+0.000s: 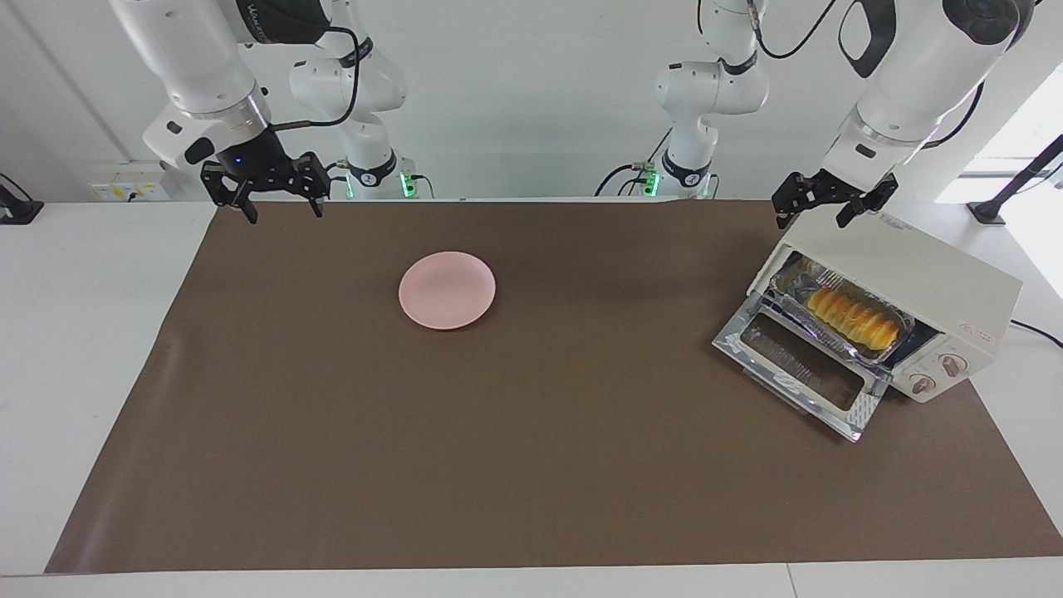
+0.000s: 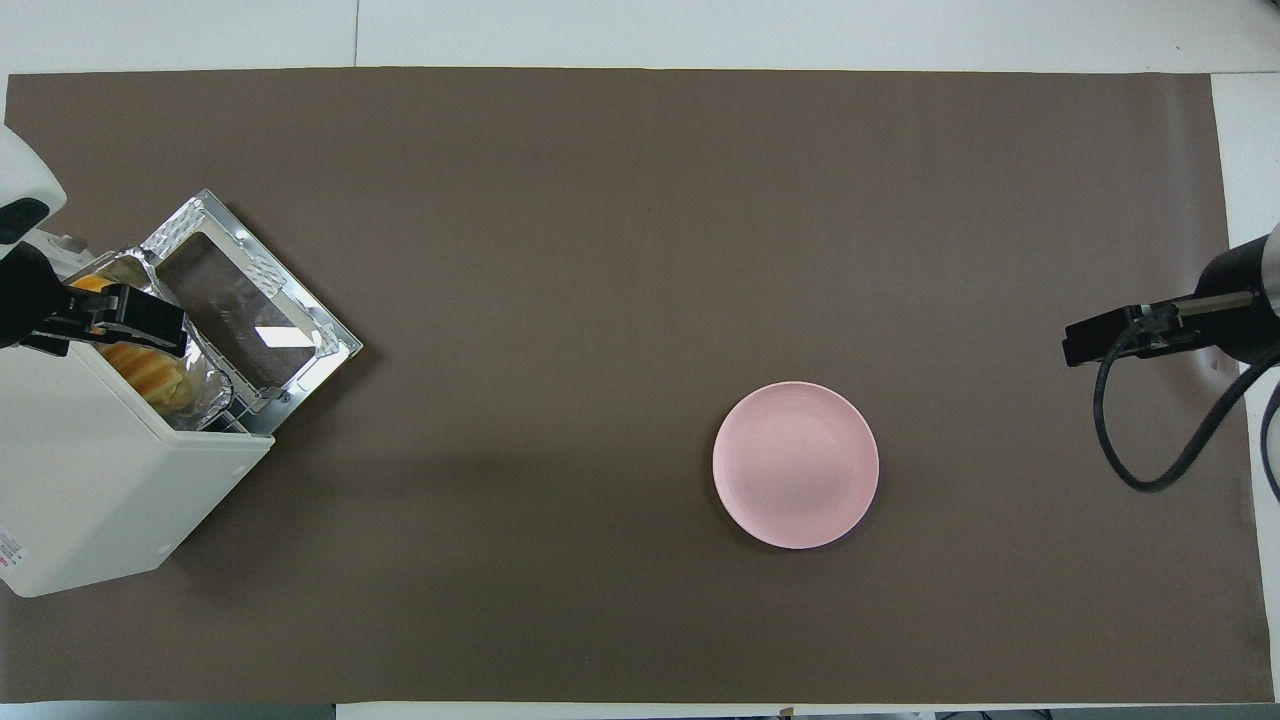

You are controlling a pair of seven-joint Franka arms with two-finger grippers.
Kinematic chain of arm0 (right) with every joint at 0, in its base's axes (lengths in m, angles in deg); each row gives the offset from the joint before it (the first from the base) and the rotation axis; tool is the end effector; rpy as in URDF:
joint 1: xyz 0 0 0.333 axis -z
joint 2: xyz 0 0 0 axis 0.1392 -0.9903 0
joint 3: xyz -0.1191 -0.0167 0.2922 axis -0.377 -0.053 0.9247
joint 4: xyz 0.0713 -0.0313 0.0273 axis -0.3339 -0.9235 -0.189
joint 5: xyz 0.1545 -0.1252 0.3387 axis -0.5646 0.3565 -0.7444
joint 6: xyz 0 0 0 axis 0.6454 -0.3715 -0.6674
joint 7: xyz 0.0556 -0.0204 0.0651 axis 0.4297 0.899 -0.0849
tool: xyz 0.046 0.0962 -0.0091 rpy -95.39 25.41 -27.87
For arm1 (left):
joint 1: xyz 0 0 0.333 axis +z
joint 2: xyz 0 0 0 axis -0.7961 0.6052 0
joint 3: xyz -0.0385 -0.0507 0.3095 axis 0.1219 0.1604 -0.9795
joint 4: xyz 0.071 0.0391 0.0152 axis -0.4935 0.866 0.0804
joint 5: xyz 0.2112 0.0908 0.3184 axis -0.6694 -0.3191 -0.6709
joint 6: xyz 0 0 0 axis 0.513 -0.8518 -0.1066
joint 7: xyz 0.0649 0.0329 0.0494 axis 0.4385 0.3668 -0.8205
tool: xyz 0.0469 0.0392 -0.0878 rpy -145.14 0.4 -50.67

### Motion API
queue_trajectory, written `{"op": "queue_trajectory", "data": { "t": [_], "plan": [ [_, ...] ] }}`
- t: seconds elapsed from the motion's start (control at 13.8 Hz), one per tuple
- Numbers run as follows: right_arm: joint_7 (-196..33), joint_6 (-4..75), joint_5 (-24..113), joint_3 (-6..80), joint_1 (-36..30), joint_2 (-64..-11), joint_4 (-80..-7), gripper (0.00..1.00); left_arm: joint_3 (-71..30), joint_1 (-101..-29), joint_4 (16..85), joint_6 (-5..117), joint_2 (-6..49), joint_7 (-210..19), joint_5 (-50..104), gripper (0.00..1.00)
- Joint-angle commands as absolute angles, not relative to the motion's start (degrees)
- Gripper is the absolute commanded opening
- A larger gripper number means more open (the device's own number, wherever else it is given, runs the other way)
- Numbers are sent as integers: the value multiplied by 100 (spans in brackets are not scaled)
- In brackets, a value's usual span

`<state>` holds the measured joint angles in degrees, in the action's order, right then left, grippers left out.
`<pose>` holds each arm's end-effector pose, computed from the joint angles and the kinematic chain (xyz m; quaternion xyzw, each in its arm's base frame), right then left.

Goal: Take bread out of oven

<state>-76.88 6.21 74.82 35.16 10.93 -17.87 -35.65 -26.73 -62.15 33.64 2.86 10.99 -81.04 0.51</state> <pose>0.5245 0.0254 0.6146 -0.9982 -0.0511 0.0299 0.0008 0.5372 -0.0549 0.6067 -0.9973 0.0439 0.0563 0.0166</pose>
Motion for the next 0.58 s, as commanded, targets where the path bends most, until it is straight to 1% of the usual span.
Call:
{"op": "queue_trajectory", "data": {
  "t": [0.0, 0.51],
  "plan": [
    [-7635, 653, 7512, 3575, 1169, -1701, -3666, 100, -2659, -6181, 3417, 400, 1066, -8031, 143, 100],
    [-7636, 653, 7512, 3575, 1169, -1701, -3666, 100, -2668, -6181, 3452, 426, 978, -8092, 134, 100]
  ]
}}
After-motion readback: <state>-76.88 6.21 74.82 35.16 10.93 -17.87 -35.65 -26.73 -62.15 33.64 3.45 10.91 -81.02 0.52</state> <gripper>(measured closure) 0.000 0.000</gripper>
